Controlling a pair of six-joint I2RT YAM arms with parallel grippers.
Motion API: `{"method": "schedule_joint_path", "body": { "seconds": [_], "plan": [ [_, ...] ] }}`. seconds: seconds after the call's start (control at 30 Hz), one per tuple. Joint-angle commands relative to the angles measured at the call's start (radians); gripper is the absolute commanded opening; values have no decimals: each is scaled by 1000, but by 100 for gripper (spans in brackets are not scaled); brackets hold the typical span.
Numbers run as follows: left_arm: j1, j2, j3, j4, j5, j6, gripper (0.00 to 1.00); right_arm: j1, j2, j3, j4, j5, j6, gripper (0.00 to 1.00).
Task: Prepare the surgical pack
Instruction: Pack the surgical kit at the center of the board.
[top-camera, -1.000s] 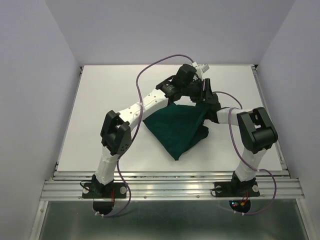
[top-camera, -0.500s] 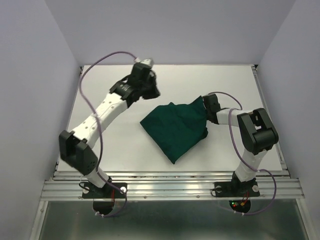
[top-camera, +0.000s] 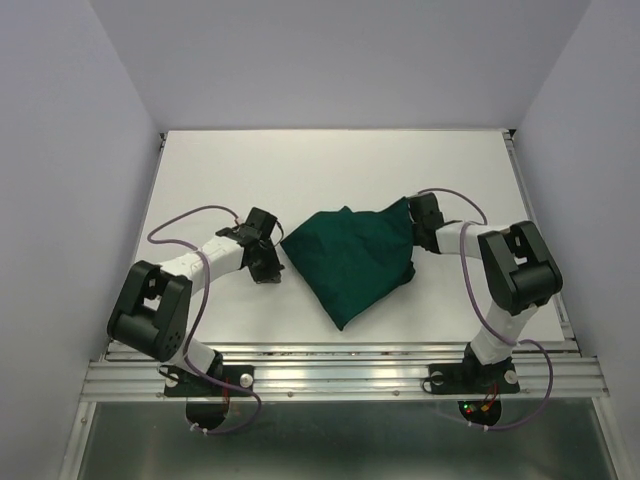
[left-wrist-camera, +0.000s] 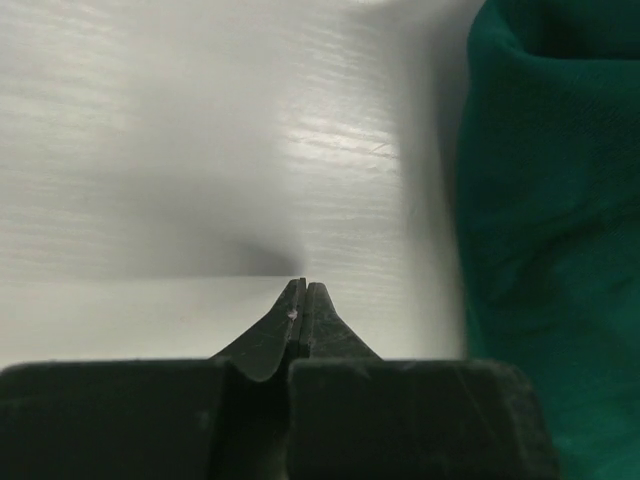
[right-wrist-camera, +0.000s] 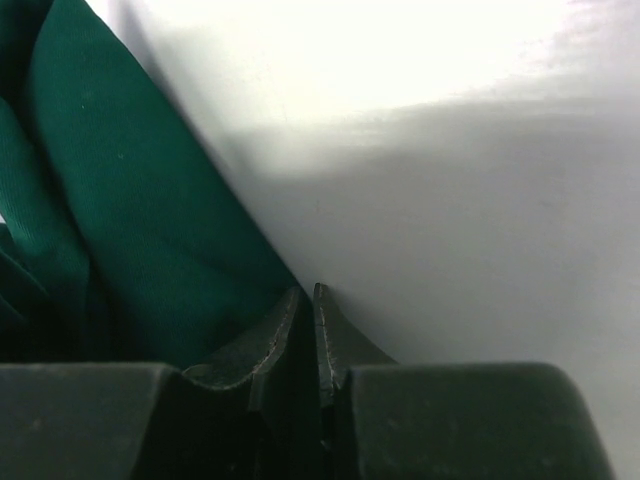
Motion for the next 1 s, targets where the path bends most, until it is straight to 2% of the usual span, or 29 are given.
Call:
{"method": "schedule_joint_path", "body": {
  "seconds": [0.0,0.1,0.2,0.4,0.57,0.63,0.7,0.8,0.9,0.97],
  "plan": [
    [-22,65,9,177,113,-26,0,15,-30,-48,-46,-1,-22,16],
    [-52,146,40,234,211,-14,0,25,-38,-72,-25,-26,0,16],
    [-75,202,95,254,219,-5,0,58,-42,-88,-25,-15,23,16],
    [-50,246,304,155,144,57,0,203,-13,-62,69,-3,112,16],
    [-16,283,431,93,122,87,0,250,20,14,8,55,113,17],
    [-1,276,428,79,110,93,0,221,-24,11,-73,141,74,21],
    [13,256,413,81,110,103,0,170,-64,-8,-127,163,50,32],
    [45,236,384,85,122,115,0,20,-160,-74,-159,149,1,50],
    [66,224,370,84,129,124,0,-104,-239,-101,-224,126,-74,60],
    [74,220,367,82,127,132,0,-120,-285,-86,-253,120,-118,66]
  ]
}}
